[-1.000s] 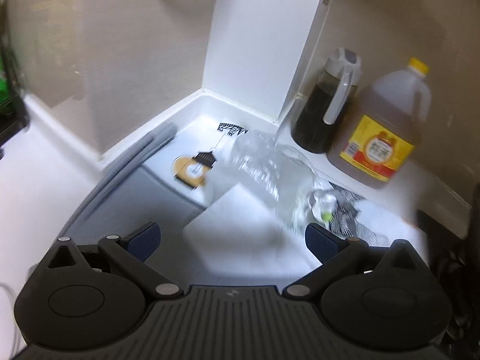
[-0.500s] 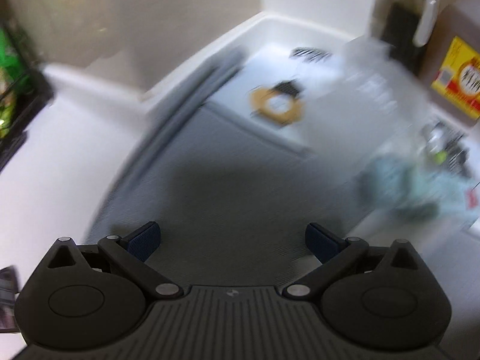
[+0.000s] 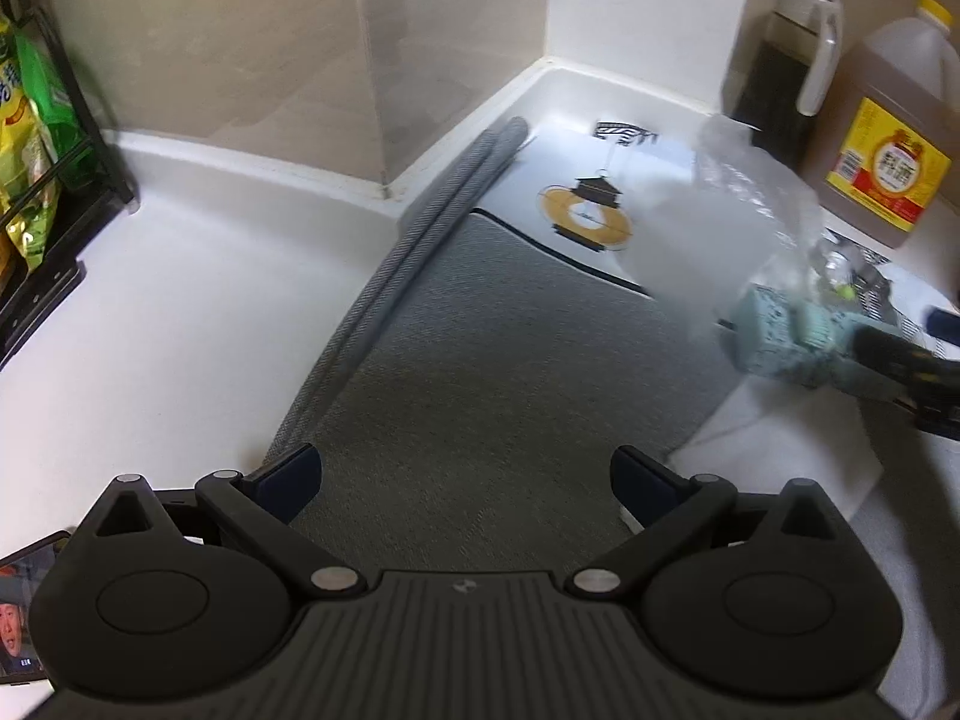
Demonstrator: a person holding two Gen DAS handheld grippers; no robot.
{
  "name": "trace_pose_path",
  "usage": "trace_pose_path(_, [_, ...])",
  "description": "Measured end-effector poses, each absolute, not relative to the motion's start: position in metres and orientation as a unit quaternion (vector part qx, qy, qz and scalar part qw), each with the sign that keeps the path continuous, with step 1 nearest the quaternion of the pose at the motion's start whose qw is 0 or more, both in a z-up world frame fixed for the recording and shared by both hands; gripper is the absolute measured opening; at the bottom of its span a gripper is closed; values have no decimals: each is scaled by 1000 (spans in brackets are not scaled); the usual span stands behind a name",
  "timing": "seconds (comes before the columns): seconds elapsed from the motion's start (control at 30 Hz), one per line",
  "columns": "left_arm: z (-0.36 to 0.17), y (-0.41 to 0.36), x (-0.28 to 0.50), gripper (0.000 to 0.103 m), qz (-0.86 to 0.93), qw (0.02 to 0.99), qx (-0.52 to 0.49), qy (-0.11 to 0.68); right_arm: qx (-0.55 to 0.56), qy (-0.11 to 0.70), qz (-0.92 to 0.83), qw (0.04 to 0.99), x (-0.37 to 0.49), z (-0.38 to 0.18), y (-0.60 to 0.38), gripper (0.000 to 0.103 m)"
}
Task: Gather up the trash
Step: 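Grasp the white tissues with left tool while right tool grasps patterned tea box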
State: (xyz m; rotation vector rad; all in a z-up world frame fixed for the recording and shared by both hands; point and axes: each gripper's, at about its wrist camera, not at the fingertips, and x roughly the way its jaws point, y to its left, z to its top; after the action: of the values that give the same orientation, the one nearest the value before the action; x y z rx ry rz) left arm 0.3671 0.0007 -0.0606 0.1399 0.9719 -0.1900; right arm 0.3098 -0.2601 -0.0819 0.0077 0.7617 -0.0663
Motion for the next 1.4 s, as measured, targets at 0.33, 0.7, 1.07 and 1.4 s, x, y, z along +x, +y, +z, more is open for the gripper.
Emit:
trace_pose_path(0.33, [-52,-9,350,103,-127,885,100,437,43,408,78,909,286,-84,-224,93])
trace_pose_path(0.7, [-57,-17,345,103,-134,882,116,438,65,458,48,885,350,-90,-221,88])
trace_pose_path(1.07, [-52,-38,341,103,-216,873,130,418,83,471,-3,878,319,-66,-250,41])
trace_pose_path(1.4, [-73,-97,331,103,-372,807,214,405,116,480,-93,864,240,-75,-281,41])
